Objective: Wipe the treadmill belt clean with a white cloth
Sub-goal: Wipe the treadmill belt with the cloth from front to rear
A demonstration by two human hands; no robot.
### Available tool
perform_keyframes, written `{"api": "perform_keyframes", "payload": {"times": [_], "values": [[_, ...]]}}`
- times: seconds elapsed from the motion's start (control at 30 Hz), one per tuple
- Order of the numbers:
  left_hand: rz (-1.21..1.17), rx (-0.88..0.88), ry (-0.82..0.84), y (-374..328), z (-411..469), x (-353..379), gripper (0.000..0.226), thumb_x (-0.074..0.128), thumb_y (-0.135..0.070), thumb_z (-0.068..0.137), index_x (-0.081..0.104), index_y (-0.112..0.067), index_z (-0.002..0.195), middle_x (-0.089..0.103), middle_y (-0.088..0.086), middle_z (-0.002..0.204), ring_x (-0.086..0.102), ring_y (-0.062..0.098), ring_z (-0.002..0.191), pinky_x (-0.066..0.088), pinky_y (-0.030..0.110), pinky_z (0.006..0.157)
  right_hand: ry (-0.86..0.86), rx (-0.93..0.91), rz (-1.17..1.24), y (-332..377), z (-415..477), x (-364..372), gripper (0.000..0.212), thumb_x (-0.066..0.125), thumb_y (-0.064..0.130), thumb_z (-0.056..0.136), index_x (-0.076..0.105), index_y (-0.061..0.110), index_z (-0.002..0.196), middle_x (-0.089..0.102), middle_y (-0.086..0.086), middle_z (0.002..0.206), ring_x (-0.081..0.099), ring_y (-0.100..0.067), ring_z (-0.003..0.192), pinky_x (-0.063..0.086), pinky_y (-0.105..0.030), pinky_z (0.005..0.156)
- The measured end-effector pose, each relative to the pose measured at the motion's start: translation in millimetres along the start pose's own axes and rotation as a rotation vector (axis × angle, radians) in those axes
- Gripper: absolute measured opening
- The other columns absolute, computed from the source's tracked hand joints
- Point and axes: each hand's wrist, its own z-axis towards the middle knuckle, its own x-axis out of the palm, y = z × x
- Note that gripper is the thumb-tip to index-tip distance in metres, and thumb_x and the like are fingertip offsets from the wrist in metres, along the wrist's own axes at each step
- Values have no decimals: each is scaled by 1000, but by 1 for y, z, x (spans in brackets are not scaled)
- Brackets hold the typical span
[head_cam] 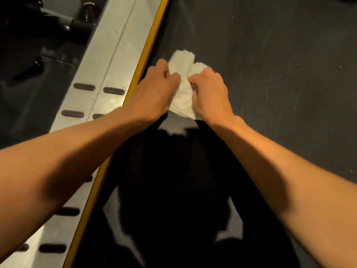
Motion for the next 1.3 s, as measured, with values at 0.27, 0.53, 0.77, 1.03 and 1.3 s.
{"api": "perform_keyframes", "payload": {"times": [0.27, 0.53, 0.77, 1.03, 1.3], "values": [[327, 157, -22, 8, 11, -2, 14, 58, -9, 87, 63, 2, 94, 55, 19, 98, 51, 36, 90, 29, 37, 65, 1, -47, -16, 19, 12, 17, 20, 41, 3, 85, 59, 8, 79, 45, -3, 87, 43, -25, 82, 31, -32, 61], [161, 14, 43, 13, 14, 1, 24, 49, -6, 91, 50, 0, 114, 53, 21, 108, 53, 36, 95, 39, 40, 69, 27, -38, 26, 30, 25, 6, 30, 42, -10, 79, 46, 19, 69, 34, -2, 76, 33, -24, 73, 13, -26, 48], [188, 130, 52, 4, -18, 11, 18, 48, -16, 95, 51, -6, 110, 53, 15, 100, 55, 33, 87, 38, 39, 59, 83, -67, 120, 14, -29, 5, 31, 36, 5, 79, 24, 21, 56, 26, 1, 65, 32, -23, 68, 21, -30, 59], [182, 59, 117, -13, -12, 8, 21, 49, -13, 95, 50, -5, 114, 55, 15, 104, 59, 33, 88, 37, 36, 64, 95, -13, 35, 18, -18, -5, 18, 47, 2, 86, 58, 15, 82, 37, -2, 86, 39, -23, 80, 30, -32, 62], [130, 82, 153, -13, -10, -1, 21, 48, -17, 93, 53, -4, 109, 56, 18, 103, 57, 37, 89, 47, 46, 72, 174, -92, -15, 9, -30, -6, 24, 44, 9, 94, 60, 10, 112, 51, -10, 106, 47, -31, 98, 34, -35, 71]]}}
